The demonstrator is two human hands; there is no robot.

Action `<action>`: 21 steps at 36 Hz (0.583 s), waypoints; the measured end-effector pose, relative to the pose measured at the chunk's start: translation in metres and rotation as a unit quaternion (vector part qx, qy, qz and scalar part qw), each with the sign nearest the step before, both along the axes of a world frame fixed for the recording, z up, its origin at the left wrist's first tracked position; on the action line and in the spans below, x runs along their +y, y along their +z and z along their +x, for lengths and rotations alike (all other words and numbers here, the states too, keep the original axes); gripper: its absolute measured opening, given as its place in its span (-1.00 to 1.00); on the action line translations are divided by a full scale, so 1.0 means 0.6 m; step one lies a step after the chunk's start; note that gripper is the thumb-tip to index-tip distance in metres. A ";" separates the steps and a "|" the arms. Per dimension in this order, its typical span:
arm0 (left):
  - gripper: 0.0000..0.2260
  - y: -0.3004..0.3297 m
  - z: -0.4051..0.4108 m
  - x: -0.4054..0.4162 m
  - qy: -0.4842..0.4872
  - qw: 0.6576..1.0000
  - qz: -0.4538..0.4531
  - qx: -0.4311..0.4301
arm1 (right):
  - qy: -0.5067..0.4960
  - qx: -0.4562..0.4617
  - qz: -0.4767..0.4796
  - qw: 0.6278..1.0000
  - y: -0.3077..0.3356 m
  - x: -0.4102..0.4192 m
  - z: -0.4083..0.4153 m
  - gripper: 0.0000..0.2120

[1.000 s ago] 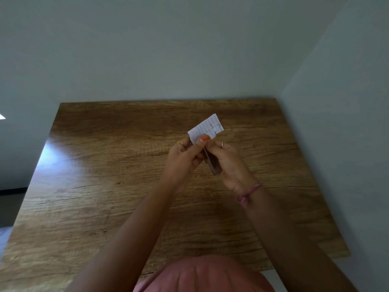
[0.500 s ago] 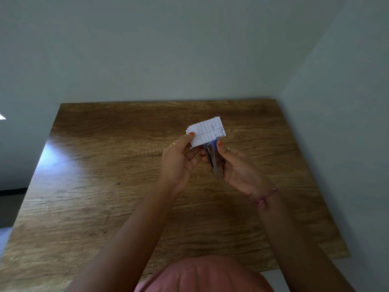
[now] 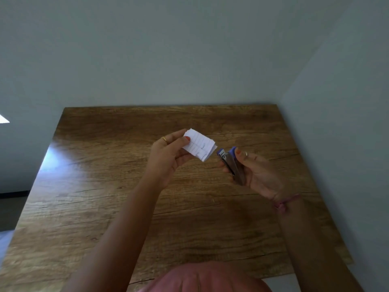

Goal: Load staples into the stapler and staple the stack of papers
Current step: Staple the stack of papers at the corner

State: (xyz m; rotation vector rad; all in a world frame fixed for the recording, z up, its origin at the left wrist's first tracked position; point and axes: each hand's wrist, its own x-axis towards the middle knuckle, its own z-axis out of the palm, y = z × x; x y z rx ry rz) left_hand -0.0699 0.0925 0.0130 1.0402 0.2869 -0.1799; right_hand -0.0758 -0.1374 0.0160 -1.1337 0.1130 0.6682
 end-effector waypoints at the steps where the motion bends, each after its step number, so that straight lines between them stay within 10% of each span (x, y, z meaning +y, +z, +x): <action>1: -0.79 0.001 0.001 0.002 -0.003 1.000 0.023 -0.010 | -0.005 -0.007 -0.009 1.000 0.002 0.000 0.002 -0.68; 21: -0.65 0.019 0.005 0.019 -0.171 0.961 0.196 -0.095 | 0.052 -0.005 -0.045 0.998 0.015 0.040 0.015 -0.65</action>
